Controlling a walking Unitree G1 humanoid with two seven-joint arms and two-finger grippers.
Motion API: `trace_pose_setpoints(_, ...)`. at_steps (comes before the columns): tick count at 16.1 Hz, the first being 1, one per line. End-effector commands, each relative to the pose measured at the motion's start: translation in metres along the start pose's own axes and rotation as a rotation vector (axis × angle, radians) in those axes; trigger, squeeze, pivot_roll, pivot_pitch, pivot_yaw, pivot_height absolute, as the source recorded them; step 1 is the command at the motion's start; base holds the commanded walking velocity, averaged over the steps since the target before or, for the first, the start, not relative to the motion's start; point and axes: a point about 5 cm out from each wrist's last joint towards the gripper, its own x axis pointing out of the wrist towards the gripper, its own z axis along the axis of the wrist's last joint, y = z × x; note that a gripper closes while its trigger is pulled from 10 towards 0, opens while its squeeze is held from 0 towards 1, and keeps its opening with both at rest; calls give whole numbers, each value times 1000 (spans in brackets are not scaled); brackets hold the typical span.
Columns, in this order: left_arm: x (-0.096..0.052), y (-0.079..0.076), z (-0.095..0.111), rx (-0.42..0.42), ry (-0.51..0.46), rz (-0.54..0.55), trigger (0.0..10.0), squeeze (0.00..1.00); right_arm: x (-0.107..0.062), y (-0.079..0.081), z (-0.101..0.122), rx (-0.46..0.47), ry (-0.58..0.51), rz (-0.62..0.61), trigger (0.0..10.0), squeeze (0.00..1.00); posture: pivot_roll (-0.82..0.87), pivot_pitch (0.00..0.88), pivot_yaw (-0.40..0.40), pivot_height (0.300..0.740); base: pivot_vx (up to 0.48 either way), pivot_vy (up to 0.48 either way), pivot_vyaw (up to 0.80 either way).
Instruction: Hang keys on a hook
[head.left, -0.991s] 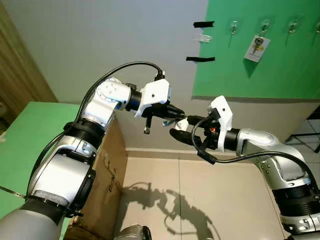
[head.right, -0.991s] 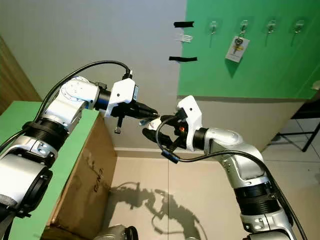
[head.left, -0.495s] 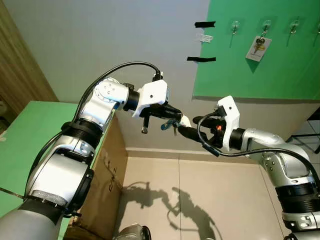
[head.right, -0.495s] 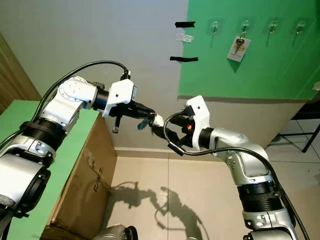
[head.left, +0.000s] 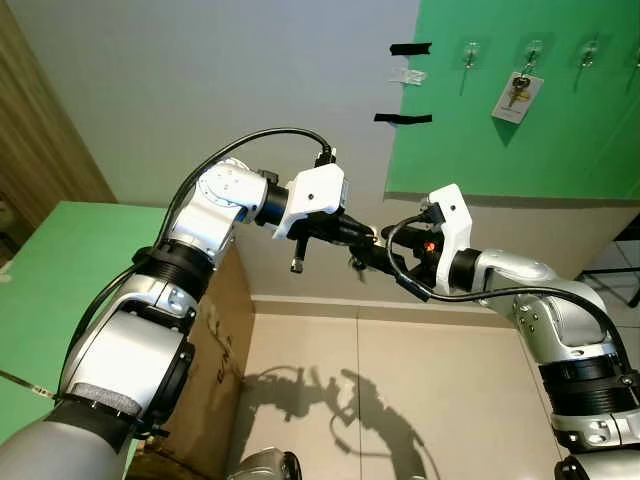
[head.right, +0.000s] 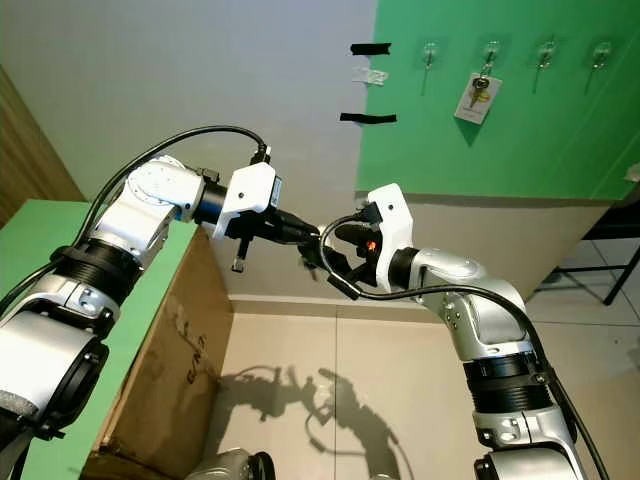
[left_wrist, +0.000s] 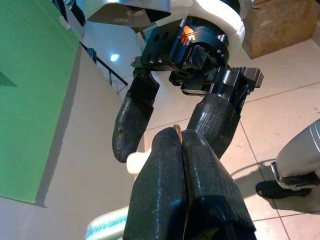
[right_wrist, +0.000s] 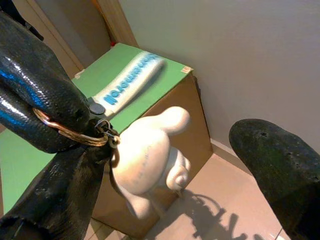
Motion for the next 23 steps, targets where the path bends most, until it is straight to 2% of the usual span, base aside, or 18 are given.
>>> trace_pose_setpoints(1,4,-5,0,4,5,-46,10000,0,-1,-2,11,-26,-35,-18,10000,0,-178,0,30,740,0,0,0)
trace_pose_setpoints(9,1,-4,-3,-7,29,-29,10000,0,-3,-2,7,-33,-19,-18,10000,0,-179,0,27,740,0,0,0)
trace_pose_setpoints(12,0,5,-5,1,66,65,10000,0,-9,1,3,-49,6,21,10000,0,-181,0,26,740,0,0,0)
trace_pose_setpoints(17,0,11,-4,4,80,134,10000,0,-11,5,2,-60,17,60,10000,0,-181,0,25,740,0,0,0)
trace_pose_setpoints(23,3,11,-2,6,62,133,10000,0,-8,7,2,-60,15,70,10000,0,-177,0,24,740,0,0,0)
